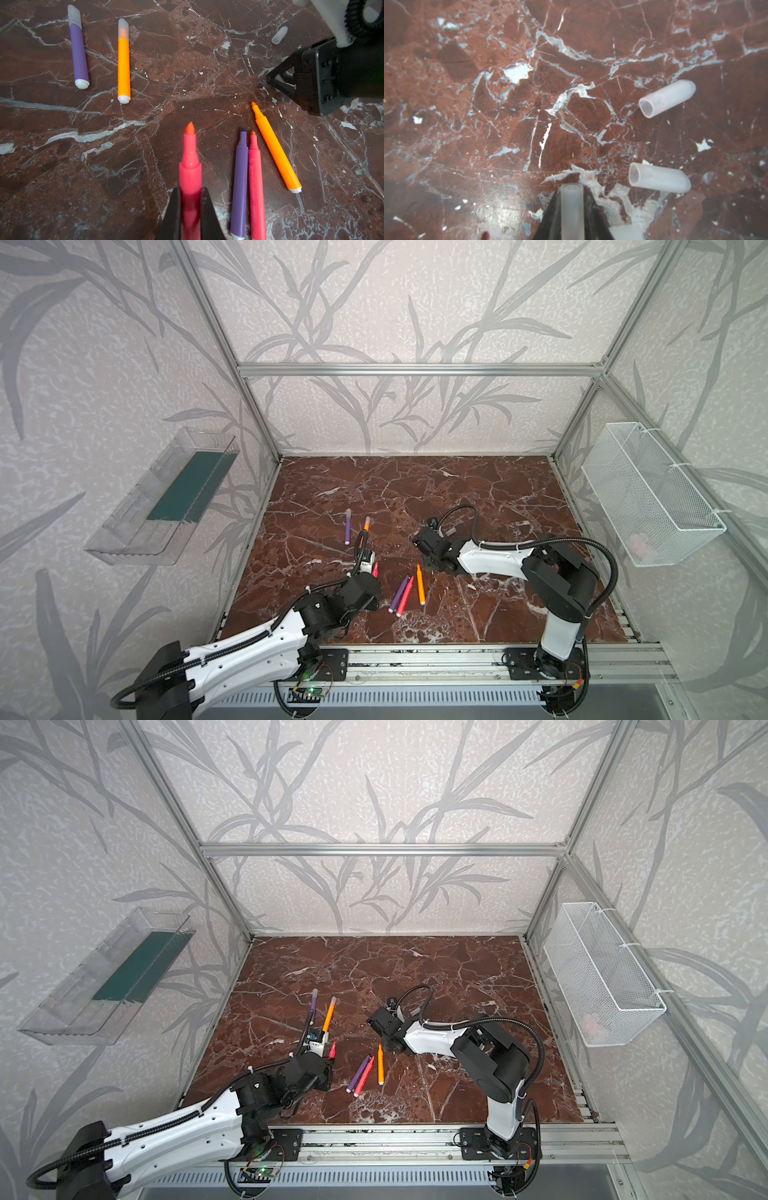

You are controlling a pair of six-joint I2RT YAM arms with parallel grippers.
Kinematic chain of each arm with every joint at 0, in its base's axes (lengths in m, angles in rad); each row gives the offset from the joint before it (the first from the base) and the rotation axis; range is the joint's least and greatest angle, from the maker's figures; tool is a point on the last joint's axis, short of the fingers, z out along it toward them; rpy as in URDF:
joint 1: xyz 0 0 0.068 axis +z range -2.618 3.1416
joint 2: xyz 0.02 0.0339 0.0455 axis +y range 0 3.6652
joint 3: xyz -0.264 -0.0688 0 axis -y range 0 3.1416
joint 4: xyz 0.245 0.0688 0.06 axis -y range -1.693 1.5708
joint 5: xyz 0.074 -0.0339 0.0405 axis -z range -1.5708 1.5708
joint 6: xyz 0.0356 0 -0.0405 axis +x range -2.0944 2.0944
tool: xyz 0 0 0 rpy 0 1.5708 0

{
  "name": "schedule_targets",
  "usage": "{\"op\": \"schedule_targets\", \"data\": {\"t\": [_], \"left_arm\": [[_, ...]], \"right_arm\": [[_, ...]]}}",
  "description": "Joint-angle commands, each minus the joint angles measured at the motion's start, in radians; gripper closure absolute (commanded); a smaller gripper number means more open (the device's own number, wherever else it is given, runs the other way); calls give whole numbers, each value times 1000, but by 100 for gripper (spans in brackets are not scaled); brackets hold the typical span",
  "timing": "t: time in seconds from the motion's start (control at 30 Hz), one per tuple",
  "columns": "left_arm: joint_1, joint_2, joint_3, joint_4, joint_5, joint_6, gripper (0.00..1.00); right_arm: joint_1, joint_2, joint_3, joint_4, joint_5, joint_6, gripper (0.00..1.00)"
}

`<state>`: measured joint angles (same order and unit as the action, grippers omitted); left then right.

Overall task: Insert pens into pen caps
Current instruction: Pick up the pen cap from the center of the table.

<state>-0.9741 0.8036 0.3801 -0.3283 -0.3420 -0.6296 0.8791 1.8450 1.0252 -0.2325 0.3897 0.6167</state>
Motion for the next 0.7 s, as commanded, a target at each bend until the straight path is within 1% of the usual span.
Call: {"op": "schedule_targets", "data": {"t": [0.0,0.07,0.13,0.27,0.37,0.5,0.53,0.57,0.67], "left_arm": [[3,-12,2,0,-8,-10,100],[3,-19,0,5,-2,-9,100],[3,-29,-1,8,6,-5,100],[3,-56,-5,12,31,-4,100],[3,-95,-17,63,127,2,100],[2,-146,-57,186,252,0,100],[2,-151,-63,214,267,-1,100],[2,-153,-66,232,270,-2,100],[2,-140,-64,289,268,-6,100]], "right_arm": [[6,8,-20,-32,-15,11,88],[6,-2,-29,-20,-14,13,94],[6,-23,-31,-15,-17,13,98],[6,-89,-35,0,-14,13,100],[4,-176,-70,80,-53,1,100],[4,-302,-109,142,-65,13,100],[3,-340,-124,162,-64,13,100],[3,-372,-141,184,-64,45,100],[0,-469,-215,318,-75,79,100]]}}
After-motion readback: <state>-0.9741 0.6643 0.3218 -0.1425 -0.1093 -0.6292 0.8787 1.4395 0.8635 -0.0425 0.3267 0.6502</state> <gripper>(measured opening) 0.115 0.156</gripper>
